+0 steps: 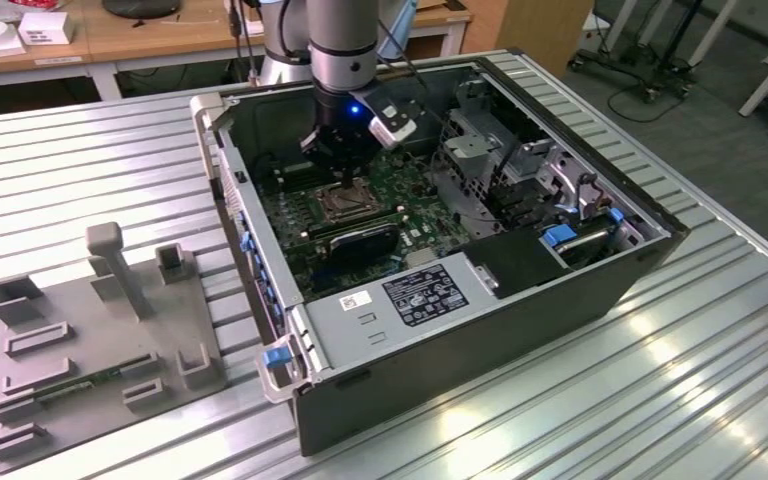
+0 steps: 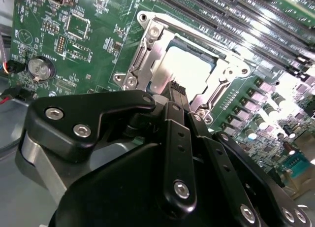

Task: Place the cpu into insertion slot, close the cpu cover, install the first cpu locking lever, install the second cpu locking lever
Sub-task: 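Install the first cpu locking lever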

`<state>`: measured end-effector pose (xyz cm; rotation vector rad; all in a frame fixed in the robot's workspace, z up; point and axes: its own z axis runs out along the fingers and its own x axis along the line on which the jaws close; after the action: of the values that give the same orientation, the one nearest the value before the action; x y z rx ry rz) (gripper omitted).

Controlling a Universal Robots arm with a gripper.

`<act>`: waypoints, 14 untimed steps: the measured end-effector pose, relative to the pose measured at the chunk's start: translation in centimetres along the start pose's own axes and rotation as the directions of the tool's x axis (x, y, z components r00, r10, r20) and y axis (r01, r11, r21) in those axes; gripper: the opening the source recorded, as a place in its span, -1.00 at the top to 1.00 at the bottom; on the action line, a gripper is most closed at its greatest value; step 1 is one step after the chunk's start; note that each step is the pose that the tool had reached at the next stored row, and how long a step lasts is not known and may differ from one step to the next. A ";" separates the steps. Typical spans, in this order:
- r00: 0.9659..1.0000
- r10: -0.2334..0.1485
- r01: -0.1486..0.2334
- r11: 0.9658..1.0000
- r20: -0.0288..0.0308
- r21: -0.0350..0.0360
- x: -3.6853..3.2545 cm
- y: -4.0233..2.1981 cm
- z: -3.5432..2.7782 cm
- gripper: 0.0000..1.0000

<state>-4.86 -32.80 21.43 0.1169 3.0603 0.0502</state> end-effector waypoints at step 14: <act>1.000 0.001 -0.002 1.000 -0.001 -0.018 -0.03 -0.43 0.09 0.80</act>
<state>-4.86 -33.23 21.33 0.1181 3.0604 0.0787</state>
